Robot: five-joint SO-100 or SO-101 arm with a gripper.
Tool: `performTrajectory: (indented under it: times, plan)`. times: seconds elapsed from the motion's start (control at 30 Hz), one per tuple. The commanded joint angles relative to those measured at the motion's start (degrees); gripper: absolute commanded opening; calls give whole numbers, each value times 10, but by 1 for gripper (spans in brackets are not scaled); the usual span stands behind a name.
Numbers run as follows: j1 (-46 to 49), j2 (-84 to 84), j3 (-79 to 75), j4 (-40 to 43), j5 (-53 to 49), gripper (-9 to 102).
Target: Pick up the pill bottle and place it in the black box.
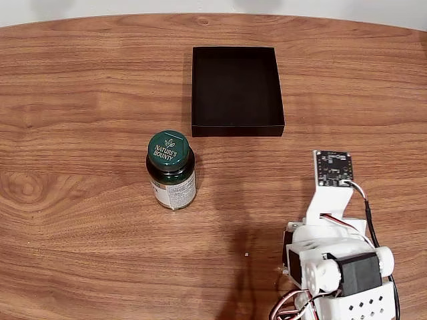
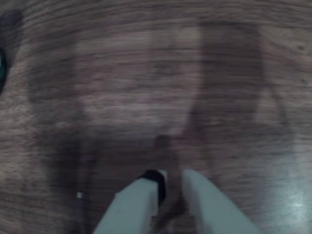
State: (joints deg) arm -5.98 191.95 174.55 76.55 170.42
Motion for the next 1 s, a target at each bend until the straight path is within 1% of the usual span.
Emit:
performTrajectory:
  times: [0.0, 0.1, 0.23, 0.3, 0.33, 0.47, 0.53, 0.63, 0.73, 0.87, 0.97]
  plan:
    - [7, -7, -10, 61, 34, 0]
    - [22, -7, -10, -13, 46, 0]
    - [10, -7, -10, -106, 77, 0]
    - [4, -7, -10, -146, 96, 4]
    - [2, -7, -10, -157, 115, 7]
    - [-33, -8, -10, -187, 207, 11]
    - [-60, -8, -10, -220, 200, 14]
    - [-107, -8, -10, -292, 134, 18]
    - [-169, -8, -10, -338, 102, 19]
    - [-229, -5, -10, -345, 115, 21]
    - [-253, -4, -10, -345, 122, 24]
